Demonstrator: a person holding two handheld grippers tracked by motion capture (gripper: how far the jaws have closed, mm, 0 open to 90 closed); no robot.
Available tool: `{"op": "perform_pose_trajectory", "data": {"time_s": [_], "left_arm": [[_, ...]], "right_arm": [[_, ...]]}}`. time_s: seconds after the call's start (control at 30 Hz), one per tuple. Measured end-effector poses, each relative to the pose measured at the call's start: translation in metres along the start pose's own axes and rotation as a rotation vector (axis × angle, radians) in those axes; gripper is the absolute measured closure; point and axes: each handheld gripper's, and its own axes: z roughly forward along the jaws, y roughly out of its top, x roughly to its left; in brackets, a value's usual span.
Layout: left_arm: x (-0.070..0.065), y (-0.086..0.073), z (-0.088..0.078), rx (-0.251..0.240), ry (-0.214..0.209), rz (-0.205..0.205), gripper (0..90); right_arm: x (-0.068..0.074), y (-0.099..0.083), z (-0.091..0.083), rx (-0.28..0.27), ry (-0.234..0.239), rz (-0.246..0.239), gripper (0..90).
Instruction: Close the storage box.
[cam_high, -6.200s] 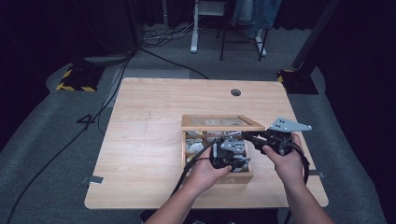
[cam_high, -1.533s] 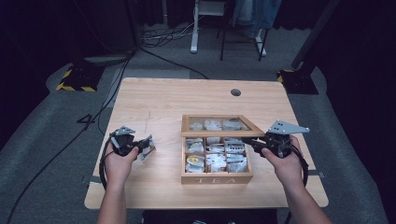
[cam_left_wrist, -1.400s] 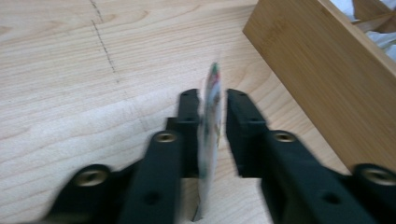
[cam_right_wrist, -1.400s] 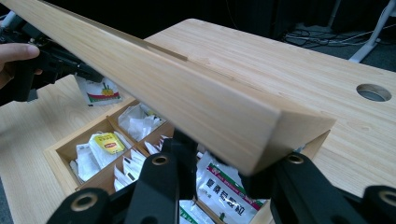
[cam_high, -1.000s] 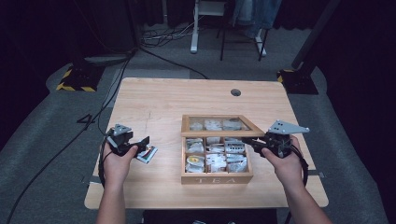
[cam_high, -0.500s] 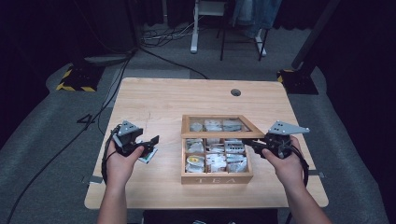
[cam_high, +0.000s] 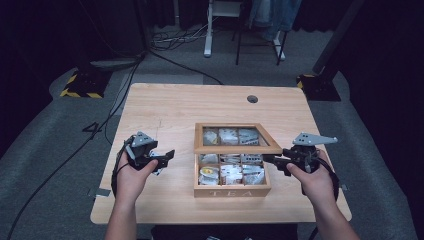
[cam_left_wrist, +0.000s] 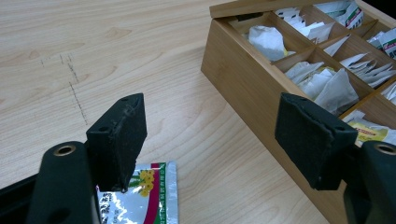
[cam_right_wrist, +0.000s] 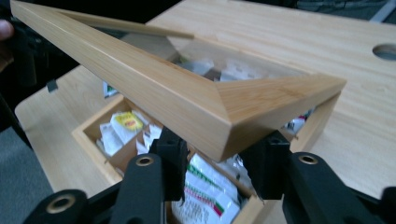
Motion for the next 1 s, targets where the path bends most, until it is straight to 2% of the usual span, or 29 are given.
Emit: {"op": "perform_pose_trajectory", "data": {"time_s": [0.33, 0.53, 0.6, 0.63, 0.83, 1.0], "left_arm": [[-0.003, -0.002, 0.003, 0.010, -0.001, 0.003, 26.0], [-0.003, -0.001, 0.004, 0.018, -0.008, 0.007, 25.9], [-0.003, -0.001, 0.004, 0.019, -0.005, 0.002, 26.0], [-0.002, -0.001, 0.005, 0.020, -0.009, 0.006, 26.0], [-0.001, -0.002, 0.005, 0.017, -0.006, 0.008, 26.0], [-0.001, -0.003, 0.006, 0.023, -0.004, 0.000, 26.0]], "right_arm": [[0.005, -0.005, -0.009, 0.088, -0.021, 0.007, 55.9], [0.006, -0.007, -0.009, 0.129, -0.017, 0.007, 54.1], [0.007, -0.008, -0.009, 0.146, -0.018, -0.001, 53.3], [0.009, -0.008, -0.009, 0.171, -0.020, -0.011, 52.5], [0.010, -0.009, -0.007, 0.218, -0.020, -0.032, 50.8], [0.014, -0.012, -0.002, 0.302, -0.035, -0.077, 49.0]]}}
